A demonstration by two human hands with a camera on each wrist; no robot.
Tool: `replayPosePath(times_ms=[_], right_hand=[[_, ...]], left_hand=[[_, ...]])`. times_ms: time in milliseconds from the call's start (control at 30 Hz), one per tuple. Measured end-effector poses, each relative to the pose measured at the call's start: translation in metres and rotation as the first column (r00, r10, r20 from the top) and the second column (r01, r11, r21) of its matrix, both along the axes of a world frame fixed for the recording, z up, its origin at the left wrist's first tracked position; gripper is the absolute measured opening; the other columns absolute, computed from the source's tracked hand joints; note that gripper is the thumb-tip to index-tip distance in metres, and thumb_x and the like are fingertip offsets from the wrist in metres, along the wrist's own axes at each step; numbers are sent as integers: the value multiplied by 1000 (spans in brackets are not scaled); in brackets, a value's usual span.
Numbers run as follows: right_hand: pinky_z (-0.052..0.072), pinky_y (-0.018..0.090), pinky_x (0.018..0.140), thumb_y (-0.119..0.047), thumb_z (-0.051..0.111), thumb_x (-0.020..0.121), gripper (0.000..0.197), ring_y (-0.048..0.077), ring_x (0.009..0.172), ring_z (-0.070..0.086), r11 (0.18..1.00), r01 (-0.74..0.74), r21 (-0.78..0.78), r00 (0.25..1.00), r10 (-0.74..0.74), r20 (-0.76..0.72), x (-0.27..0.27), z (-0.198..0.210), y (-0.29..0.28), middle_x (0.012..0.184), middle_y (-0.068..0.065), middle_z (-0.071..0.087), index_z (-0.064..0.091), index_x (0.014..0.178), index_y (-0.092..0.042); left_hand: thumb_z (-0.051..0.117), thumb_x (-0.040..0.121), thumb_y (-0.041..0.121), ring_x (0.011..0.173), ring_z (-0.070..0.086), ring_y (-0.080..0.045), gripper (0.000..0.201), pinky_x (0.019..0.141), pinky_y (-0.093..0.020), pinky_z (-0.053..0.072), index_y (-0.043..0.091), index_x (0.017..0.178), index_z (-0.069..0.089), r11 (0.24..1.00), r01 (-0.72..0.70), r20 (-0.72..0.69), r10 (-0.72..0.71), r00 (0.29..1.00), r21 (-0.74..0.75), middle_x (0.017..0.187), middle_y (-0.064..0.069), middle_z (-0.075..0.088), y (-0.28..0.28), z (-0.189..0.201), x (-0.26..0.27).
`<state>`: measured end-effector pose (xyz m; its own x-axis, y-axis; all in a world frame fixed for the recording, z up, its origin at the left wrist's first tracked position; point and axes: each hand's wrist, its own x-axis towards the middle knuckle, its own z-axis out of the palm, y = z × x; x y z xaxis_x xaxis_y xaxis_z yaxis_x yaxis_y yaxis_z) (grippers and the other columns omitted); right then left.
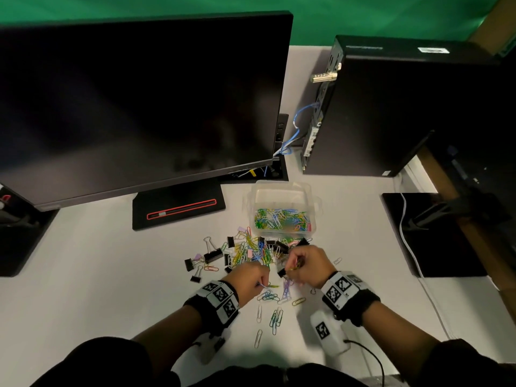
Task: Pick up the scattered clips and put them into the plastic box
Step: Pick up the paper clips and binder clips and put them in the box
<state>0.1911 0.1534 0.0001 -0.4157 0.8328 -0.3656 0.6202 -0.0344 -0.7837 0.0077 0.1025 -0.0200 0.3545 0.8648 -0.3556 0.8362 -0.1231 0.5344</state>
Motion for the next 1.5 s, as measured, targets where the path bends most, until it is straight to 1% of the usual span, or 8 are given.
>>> replayPosePath(times_ms=[67, 200, 367, 533, 733, 1000, 1233, 1500], right_hand=[[53, 30, 46, 4, 70, 71, 21, 25, 48, 63, 997, 71, -30, 997, -72, -26, 0, 7, 17, 72, 14, 69, 61, 63, -13], [52, 22, 47, 0, 71, 73, 19, 7, 42, 59, 986, 156, 63, 988, -155, -26, -6, 18, 49, 68, -1, 64, 65, 69, -17], [58, 38, 75, -6, 70, 75, 13, 23, 69, 66, 957, 257, 137, 965, -262, 16, -12, 17, 82, 76, 1, 68, 70, 77, -19], [51, 20, 61, 10, 41, 84, 40, 18, 58, 61, 989, 135, 60, 984, -141, 111, -19, 15, 90, 106, 17, 67, 68, 105, -10], [41, 22, 91, 13, 35, 80, 50, 28, 112, 56, 990, 72, 118, 983, -90, 160, -13, 17, 90, 125, 12, 60, 66, 111, -10], [46, 27, 91, 13, 42, 78, 44, 28, 102, 60, 958, 4, 285, 988, -48, 147, -3, 8, 76, 110, 12, 68, 71, 100, -12], [45, 28, 85, 4, 49, 80, 32, 20, 91, 56, 909, -333, 251, 937, 289, 196, -1, 5, 23, 98, 6, 64, 69, 97, -15], [46, 26, 87, 1, 46, 81, 35, 21, 97, 59, 889, -430, 157, 883, 378, 279, 10, -13, -30, 110, 4, 61, 65, 106, -14]], left_hand=[[53, 88, 8, 99, 59, -19, 14, 75, -18, 37, 9, 98, 63, 1000, -4, 21, 4, 1000, 5, 107, -6, 64, 7, 5, -3], [54, 89, 9, 97, 58, -18, 13, 76, -19, 38, 8, 97, 63, 998, -48, 46, 46, 998, 46, 106, -6, 65, 29, 21, -6], [56, 88, 9, 89, 57, -14, 8, 83, -25, 48, 13, 91, 62, 978, -176, 93, 166, 982, 111, 101, -3, 64, 71, 41, -3], [61, 83, 7, 90, 59, -15, 9, 80, -24, 47, 9, 91, 66, 945, -324, 137, 317, 938, 35, 101, -8, 68, 115, 41, 2], [50, 86, 1, 102, 62, -27, 22, 86, -30, 50, 10, 98, 66, 902, -431, 160, 430, 889, -28, 108, -12, 67, 127, 23, 14], [40, 90, -5, 117, 52, -23, 36, 101, -25, 35, 11, 110, 65, 945, -313, 204, 289, 935, 98, 123, -10, 59, 101, 27, 8], [42, 87, 0, 79, 49, -8, 28, 76, -19, 39, 11, 94, 67, 997, -73, 122, 70, 990, 22, 97, -3, 62, 41, 36, -5], [69, 76, 38, 116, 39, -16, 63, 101, -25, 34, 19, 130, 45, 993, 68, -37, -71, 997, -92, 125, -2, 42, -17, 1, -12]])
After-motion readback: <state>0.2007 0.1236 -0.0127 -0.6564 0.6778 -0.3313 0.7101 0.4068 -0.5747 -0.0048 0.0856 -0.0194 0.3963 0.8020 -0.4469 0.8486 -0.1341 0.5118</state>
